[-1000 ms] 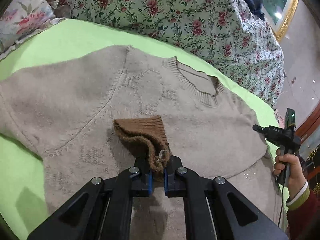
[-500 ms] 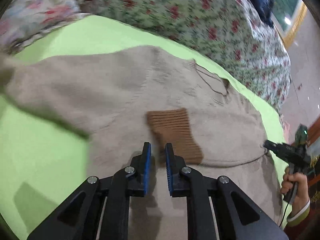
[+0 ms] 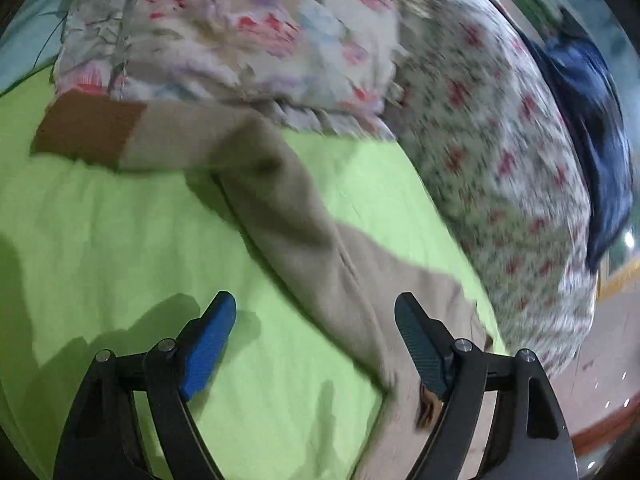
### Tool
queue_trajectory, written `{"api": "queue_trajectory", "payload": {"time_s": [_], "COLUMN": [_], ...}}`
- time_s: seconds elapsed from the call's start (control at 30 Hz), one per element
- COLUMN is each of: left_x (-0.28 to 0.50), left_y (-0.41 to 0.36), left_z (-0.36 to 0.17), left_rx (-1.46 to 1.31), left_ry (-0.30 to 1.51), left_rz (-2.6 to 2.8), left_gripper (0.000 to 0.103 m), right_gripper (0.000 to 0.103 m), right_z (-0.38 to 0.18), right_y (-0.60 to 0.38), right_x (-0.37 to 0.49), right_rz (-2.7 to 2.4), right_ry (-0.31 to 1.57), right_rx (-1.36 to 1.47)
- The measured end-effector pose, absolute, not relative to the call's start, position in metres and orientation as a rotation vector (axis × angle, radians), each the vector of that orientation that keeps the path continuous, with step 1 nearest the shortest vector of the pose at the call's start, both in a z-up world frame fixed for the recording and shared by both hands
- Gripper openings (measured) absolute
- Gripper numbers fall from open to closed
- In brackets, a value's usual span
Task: Fold small clothes
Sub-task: 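Fold the held sleeve across the sweater body and open the left tool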
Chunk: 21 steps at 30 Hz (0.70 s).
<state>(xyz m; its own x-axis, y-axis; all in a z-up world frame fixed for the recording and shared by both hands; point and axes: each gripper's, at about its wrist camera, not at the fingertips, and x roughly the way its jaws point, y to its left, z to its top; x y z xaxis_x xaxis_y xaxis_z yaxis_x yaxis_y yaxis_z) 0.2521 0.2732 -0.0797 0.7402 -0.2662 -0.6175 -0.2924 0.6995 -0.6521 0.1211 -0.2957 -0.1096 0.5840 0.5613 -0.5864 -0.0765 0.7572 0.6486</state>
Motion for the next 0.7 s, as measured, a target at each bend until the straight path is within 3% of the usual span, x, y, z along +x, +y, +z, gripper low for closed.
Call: {"api": "queue_trajectory", "payload": {"time_s": [0.13, 0.27, 0.3, 0.33, 0.37, 0.53, 0.7], "left_x": [0.289, 0.320, 0.326, 0.332, 0.337, 0.321, 0.308], "left_y": [0.308, 0.340, 0.342, 0.343, 0.342, 0.312, 0.232], "left_z": [-0.075, -0.085, -0.085, -0.086, -0.087, -0.047, 0.004], "left_rx": [-0.896, -0.973, -0.938, -0.891, -0.863, -0.711, -0.535], "left_ry": [0.728, 0.720, 0.728, 0.747, 0.766, 0.668, 0.614], "left_rz": [0.043, 0.105, 0.141, 0.171, 0.166, 0.077, -0.147], "left_gripper": [0.088, 0.085, 0.069, 0.033, 0.015, 0.012, 0.012], "right_gripper": [0.039, 0.039, 0.039, 0.039, 0.039, 0.039, 0.039], "right_z": [-0.109, -0.105, -0.104, -0.102, -0.101, -0.099, -0.099], "right_y": [-0.272, -0.260, -0.260, -0.260, -0.261, -0.271, -0.283], "right_x": [0.121, 0.118, 0.117, 0.117, 0.115, 0.108, 0.103], "right_rz": [0.452, 0.486, 0.486, 0.485, 0.481, 0.451, 0.427], "right_ry": [0.905, 0.920, 0.919, 0.917, 0.912, 0.899, 0.877], "right_rx": [0.599, 0.586, 0.583, 0.582, 0.582, 0.596, 0.630]}}
